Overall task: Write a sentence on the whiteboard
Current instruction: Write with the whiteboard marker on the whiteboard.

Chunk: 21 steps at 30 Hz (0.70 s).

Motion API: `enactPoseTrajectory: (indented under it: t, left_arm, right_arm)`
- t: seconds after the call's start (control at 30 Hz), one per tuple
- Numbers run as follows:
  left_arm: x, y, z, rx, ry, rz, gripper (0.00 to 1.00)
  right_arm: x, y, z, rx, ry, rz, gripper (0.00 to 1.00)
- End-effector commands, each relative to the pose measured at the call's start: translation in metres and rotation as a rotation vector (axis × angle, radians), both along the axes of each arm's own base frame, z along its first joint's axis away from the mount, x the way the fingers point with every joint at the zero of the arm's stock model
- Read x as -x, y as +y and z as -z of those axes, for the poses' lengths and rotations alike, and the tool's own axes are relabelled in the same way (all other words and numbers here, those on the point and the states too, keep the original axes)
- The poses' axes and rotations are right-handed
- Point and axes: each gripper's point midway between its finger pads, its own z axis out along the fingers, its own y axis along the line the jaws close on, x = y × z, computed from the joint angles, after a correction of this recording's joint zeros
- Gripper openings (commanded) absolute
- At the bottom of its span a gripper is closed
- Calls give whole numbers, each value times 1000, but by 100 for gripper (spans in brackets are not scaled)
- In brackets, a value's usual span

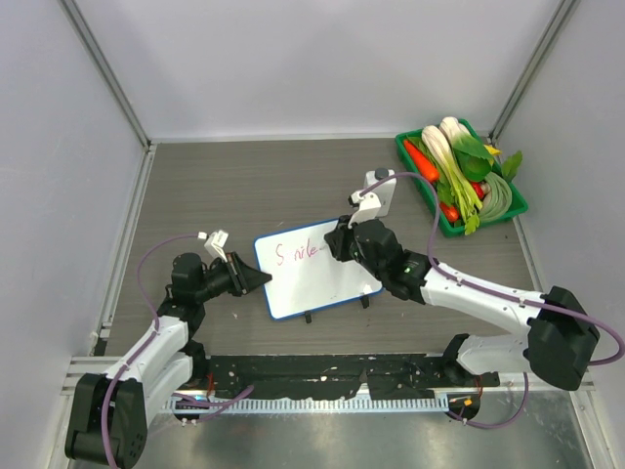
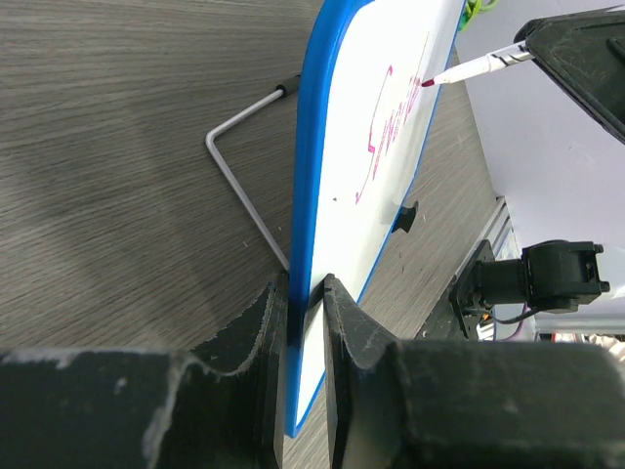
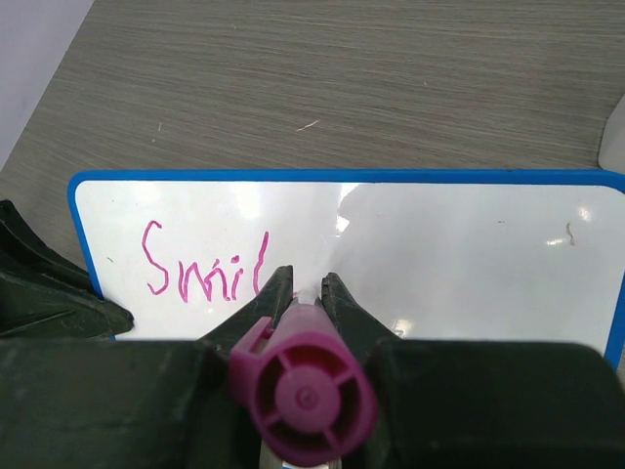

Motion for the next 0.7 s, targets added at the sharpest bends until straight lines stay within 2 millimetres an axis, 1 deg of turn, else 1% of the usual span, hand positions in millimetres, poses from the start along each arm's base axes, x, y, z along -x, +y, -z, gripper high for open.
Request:
enactPoseTrajectory:
  t: [0.0,0.17,0.33,0.57,0.67]
  left_arm:
    - [-5,1,-8,-7,-56,-6,0]
    - [-4,1,-7,-7,-54,-5,0]
    - [-5,1,-8,-7,-59,-9,0]
    - [-5,1,-8,-7,-61,-9,0]
    - [-5,2,-8,-8,-57,-12,0]
  right_arm:
    - [-8,-5,-29,-31,-67,40,1]
    - [-7,-5,-14,-9,-43,36,2]
    - [-3,-7,-7,-2,-26,28,1]
    - [6,-7,-4,-4,-4,-8,1]
    - [9,-5,-9,-24,-4,-23,1]
